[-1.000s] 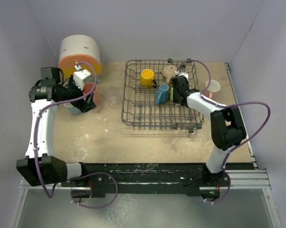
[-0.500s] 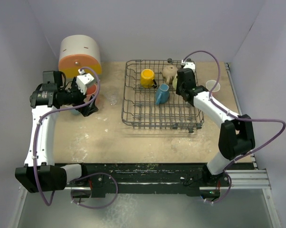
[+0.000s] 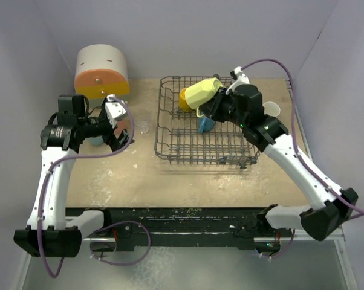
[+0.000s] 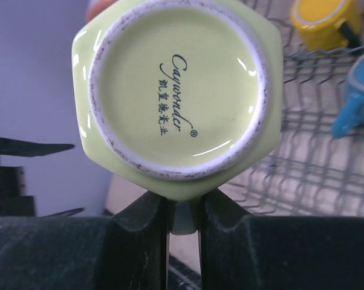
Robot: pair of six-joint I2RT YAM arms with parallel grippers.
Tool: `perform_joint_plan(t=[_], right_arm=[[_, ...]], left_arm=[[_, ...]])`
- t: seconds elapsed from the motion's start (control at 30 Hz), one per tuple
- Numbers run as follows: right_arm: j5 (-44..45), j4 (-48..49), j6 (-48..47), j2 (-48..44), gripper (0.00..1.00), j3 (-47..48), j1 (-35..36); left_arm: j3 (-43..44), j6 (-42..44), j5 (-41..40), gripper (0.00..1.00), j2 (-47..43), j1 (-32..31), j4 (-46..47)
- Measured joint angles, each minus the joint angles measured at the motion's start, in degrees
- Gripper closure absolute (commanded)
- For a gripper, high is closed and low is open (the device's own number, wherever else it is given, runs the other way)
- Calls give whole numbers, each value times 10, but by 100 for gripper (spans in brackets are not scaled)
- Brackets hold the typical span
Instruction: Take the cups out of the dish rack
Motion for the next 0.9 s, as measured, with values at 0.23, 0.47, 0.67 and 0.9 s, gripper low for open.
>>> perform_joint_plan(t=[0.23, 0.47, 0.67, 0.9], right_arm=[[-146, 111, 190, -54, 100, -107, 0], [-238, 273, 347, -20, 100, -216, 55], [-269, 369, 414, -4, 100, -240, 113], [-272, 468, 450, 0, 100, -240, 167]], left_arm=[[-27, 38, 45, 1, -83, -10, 27], [-27, 43, 78, 2, -104, -10, 63], [-27, 47, 93, 7, -104, -10, 68], [-37, 47, 105, 14, -117, -10, 71]])
